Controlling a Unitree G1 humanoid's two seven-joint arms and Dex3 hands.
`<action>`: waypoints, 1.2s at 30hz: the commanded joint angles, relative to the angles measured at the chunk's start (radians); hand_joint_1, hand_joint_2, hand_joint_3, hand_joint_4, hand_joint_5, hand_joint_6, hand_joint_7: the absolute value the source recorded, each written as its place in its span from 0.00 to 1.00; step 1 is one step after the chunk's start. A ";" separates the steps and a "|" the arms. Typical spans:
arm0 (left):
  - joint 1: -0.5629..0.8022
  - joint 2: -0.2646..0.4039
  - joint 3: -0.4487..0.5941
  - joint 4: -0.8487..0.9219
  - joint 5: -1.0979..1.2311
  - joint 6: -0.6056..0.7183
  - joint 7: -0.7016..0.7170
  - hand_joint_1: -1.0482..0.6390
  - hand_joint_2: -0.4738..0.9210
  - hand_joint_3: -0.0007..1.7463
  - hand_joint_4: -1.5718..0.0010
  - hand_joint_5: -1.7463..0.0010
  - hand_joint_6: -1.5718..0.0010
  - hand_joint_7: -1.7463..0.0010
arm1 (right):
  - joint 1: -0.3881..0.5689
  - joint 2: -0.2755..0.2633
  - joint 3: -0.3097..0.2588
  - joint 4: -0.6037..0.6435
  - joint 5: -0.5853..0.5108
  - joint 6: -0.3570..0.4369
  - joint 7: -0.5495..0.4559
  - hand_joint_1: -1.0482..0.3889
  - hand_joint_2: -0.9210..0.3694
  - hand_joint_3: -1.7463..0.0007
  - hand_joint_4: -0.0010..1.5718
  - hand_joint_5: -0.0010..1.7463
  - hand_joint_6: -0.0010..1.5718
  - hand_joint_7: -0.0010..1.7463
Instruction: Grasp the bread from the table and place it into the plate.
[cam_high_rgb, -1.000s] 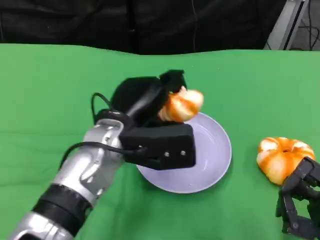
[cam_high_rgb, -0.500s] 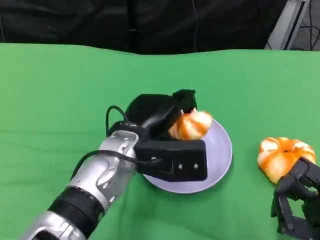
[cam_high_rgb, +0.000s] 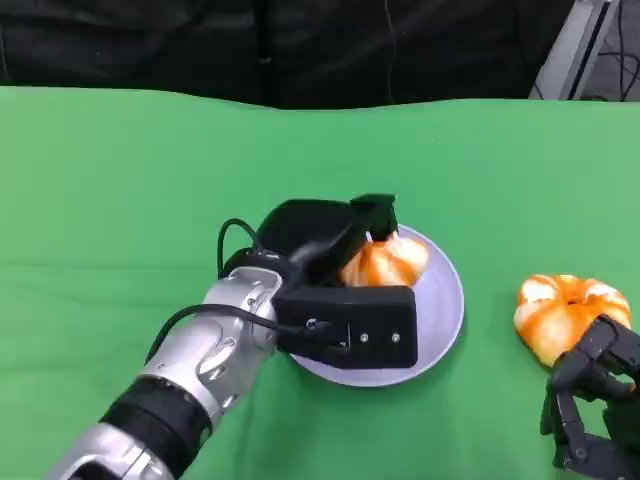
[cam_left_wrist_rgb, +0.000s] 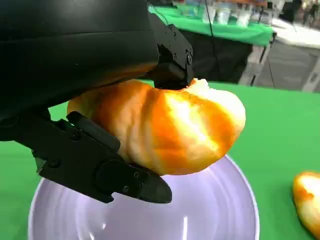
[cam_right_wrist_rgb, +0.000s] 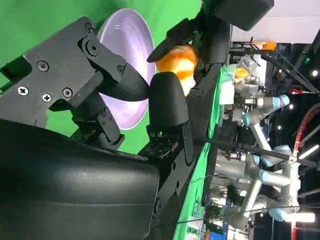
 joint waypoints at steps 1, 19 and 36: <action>0.027 0.060 -0.009 -0.080 -0.001 0.016 -0.097 0.11 1.00 0.29 0.87 0.96 0.72 0.97 | 0.001 -0.014 -0.009 -0.005 -0.002 0.000 -0.005 0.63 0.35 0.24 0.57 1.00 0.48 0.96; 0.097 0.135 0.016 -0.201 -0.044 0.000 -0.178 0.00 1.00 0.44 1.00 1.00 0.97 0.99 | 0.001 -0.015 -0.011 0.001 0.004 -0.005 -0.004 0.63 0.36 0.24 0.57 1.00 0.49 0.96; 0.412 0.001 0.333 -0.586 -0.694 0.094 -0.301 0.46 1.00 0.10 0.56 0.89 0.57 0.94 | -0.007 -0.020 -0.018 0.013 0.003 -0.009 -0.001 0.62 0.35 0.25 0.57 1.00 0.48 0.97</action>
